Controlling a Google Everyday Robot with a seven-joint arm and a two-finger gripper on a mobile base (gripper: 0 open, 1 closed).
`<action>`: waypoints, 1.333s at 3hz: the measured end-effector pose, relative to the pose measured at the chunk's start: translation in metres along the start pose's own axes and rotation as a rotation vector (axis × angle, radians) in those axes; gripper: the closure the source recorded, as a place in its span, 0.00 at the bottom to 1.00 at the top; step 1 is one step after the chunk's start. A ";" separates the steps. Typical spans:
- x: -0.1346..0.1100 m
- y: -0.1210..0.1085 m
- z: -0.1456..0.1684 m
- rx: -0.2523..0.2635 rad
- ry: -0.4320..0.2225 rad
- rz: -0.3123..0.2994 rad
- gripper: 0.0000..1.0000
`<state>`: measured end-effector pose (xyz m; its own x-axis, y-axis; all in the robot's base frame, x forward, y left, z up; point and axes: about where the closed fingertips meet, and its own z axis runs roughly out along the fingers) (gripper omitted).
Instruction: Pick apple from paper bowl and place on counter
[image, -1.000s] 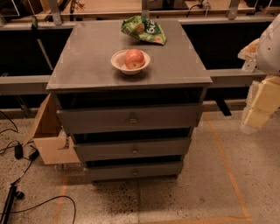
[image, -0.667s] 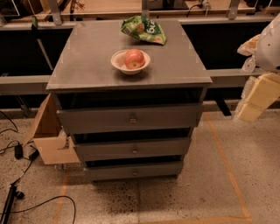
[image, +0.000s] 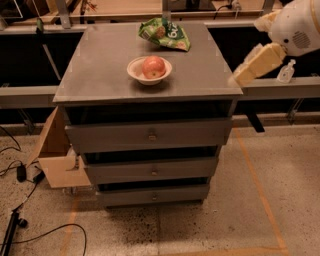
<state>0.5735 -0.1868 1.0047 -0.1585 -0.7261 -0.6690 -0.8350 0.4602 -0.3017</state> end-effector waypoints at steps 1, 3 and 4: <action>-0.032 -0.032 0.052 -0.020 -0.188 0.057 0.00; -0.074 -0.057 0.161 -0.063 -0.225 0.082 0.00; -0.083 -0.052 0.170 -0.077 -0.226 0.073 0.00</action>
Offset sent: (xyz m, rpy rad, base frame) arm 0.1682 0.1166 -0.0503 0.3343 -0.0403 0.0830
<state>0.7193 -0.0639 0.9603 -0.1054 -0.5558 -0.8246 -0.8649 0.4605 -0.1998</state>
